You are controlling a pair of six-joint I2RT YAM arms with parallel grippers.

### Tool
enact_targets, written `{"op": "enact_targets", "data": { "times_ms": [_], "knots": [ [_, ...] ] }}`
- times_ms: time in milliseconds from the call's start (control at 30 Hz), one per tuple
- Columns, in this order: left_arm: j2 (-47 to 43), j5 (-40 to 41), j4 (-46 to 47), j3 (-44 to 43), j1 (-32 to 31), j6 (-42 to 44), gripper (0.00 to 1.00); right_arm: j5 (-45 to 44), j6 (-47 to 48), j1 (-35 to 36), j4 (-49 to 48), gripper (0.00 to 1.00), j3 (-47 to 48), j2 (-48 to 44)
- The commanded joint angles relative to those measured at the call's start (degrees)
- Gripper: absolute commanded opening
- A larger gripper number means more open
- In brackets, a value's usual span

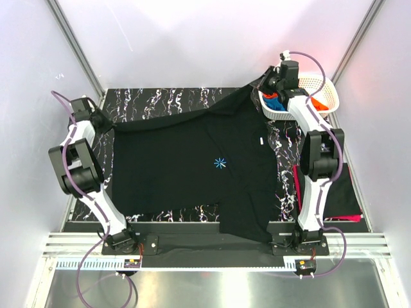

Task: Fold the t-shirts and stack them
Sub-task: Fold the tshirt

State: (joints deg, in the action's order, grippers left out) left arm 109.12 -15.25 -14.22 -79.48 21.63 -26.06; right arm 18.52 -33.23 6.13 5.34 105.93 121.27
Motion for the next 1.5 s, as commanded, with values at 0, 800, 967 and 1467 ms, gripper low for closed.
{"op": "enact_targets", "data": {
  "times_ms": [0, 800, 967, 1467],
  "knots": [
    [-3.9, -2.5, -4.3, 0.1, 0.3, 2.6, 0.00, -0.9, 1.2, 0.0, 1.0, 0.00, -2.8, -7.5],
    [-2.2, 2.5, -20.9, -0.3, 2.0, 10.0, 0.00, -5.7, 5.7, -0.1, 7.5, 0.00, -25.1, -25.6],
    [-1.5, 2.8, -21.2, 0.1, 2.1, 10.9, 0.00, -5.3, 6.1, 0.0, 7.8, 0.00, -28.4, -26.0],
    [0.5, 4.0, -21.3, 0.8, 2.7, 11.8, 0.00, -5.3, 6.8, -0.1, 7.8, 0.00, -30.4, -24.4]
  ]
}}
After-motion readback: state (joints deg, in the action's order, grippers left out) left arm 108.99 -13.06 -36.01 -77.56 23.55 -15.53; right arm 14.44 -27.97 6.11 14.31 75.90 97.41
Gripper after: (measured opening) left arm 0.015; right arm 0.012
